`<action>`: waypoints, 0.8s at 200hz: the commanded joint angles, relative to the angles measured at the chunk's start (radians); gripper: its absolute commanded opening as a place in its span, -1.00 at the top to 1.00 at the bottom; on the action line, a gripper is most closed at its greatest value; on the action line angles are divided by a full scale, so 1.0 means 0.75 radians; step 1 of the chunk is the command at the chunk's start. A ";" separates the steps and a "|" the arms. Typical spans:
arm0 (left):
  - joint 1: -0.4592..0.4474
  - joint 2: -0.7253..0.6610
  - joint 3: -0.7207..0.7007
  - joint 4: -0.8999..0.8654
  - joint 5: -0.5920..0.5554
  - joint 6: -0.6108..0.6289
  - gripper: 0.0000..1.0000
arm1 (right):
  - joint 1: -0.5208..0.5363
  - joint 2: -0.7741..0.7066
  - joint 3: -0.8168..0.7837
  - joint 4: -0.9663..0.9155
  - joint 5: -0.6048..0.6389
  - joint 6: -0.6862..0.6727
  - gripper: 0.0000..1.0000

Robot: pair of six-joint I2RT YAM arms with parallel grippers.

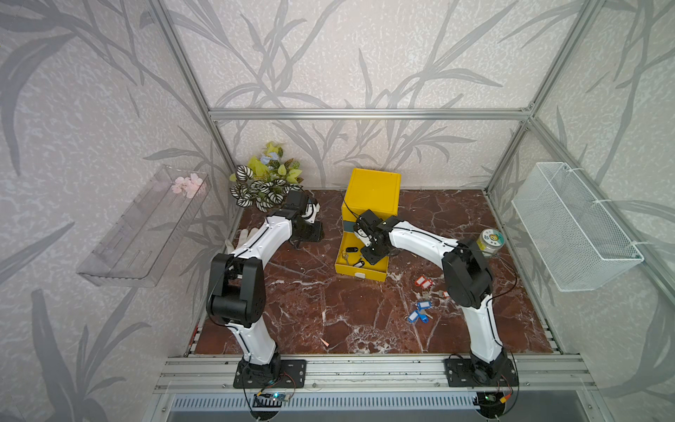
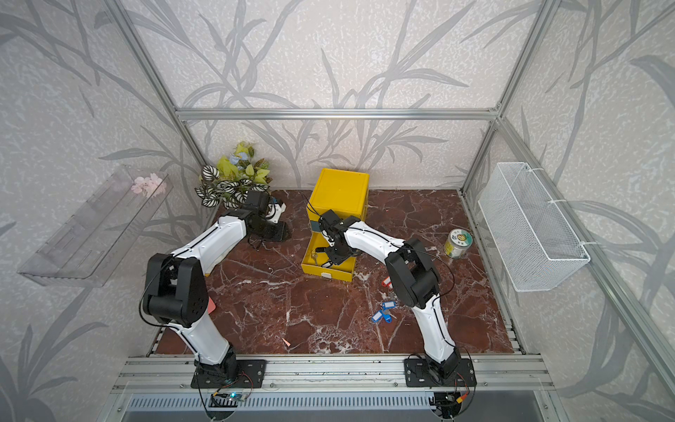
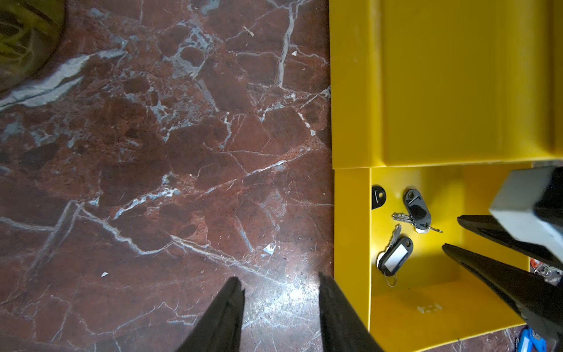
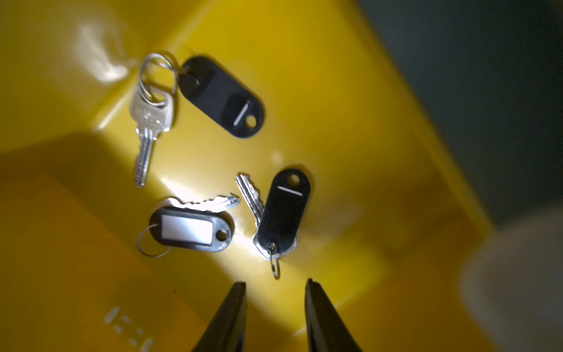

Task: Take the keys out of the drawer
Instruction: Pick up the key from the drawer.

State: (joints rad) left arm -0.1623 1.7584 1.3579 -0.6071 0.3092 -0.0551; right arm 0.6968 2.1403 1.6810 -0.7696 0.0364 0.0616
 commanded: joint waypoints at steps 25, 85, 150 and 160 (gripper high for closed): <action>0.007 -0.011 -0.010 -0.028 0.041 0.004 0.14 | -0.015 -0.034 -0.063 0.072 0.030 0.013 0.27; -0.016 -0.059 -0.054 -0.018 0.032 0.006 0.14 | -0.017 -0.018 -0.062 0.185 0.046 -0.011 0.31; -0.030 -0.053 -0.041 -0.033 0.028 0.010 0.14 | -0.021 -0.018 -0.115 0.222 -0.001 0.001 0.56; -0.029 -0.048 -0.035 -0.039 0.026 0.011 0.14 | -0.023 -0.029 -0.123 0.220 -0.005 0.000 0.60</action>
State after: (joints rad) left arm -0.1814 1.7443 1.3251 -0.6178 0.3248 -0.0555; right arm 0.6922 2.1407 1.6081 -0.6292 0.0349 0.0547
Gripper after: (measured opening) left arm 0.430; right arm 0.217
